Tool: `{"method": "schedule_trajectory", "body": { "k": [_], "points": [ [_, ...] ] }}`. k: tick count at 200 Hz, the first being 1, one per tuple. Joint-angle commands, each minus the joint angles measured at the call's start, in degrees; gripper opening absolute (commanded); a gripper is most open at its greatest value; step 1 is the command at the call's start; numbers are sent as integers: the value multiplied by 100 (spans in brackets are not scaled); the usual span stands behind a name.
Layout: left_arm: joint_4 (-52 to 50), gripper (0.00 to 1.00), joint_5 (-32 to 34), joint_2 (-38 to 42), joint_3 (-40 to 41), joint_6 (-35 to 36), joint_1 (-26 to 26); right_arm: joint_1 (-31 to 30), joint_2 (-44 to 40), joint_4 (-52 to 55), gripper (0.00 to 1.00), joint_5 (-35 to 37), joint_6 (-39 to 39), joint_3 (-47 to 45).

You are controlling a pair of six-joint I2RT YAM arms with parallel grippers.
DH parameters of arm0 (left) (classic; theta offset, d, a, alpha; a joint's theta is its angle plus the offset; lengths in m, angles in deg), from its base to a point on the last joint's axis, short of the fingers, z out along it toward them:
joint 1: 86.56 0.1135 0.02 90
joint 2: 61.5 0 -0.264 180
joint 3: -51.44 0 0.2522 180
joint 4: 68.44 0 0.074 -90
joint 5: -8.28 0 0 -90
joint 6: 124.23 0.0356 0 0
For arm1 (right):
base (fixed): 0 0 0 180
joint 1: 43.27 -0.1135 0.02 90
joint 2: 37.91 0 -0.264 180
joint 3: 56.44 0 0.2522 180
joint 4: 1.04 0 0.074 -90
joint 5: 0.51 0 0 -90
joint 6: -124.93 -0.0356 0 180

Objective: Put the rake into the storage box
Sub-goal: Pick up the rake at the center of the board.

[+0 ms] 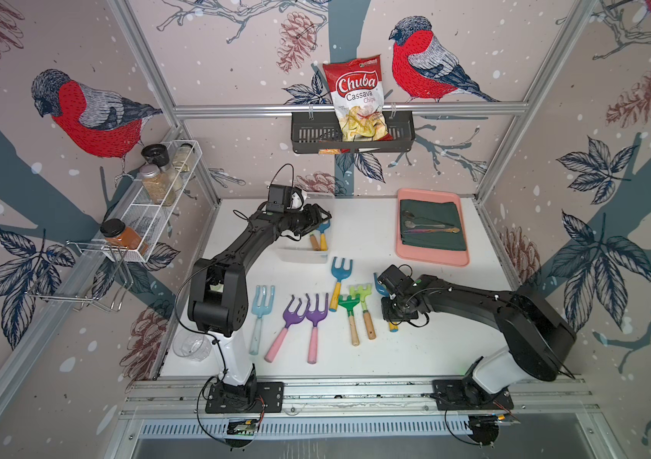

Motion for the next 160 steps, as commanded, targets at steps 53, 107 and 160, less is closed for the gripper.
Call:
{"method": "schedule_trajectory", "body": {
  "k": [53, 107, 160],
  "points": [
    [1245, 63, 60, 920, 1344, -653, -469, 14, -632, 310, 18, -266, 121, 834],
    [1304, 61, 131, 741, 1201, -682, -1133, 155, -408, 394, 19, -772, 301, 1736],
    [1430, 52, 230, 504, 1162, -744, -1405, 269, -256, 515, 19, -921, 428, 2205]
  ]
}}
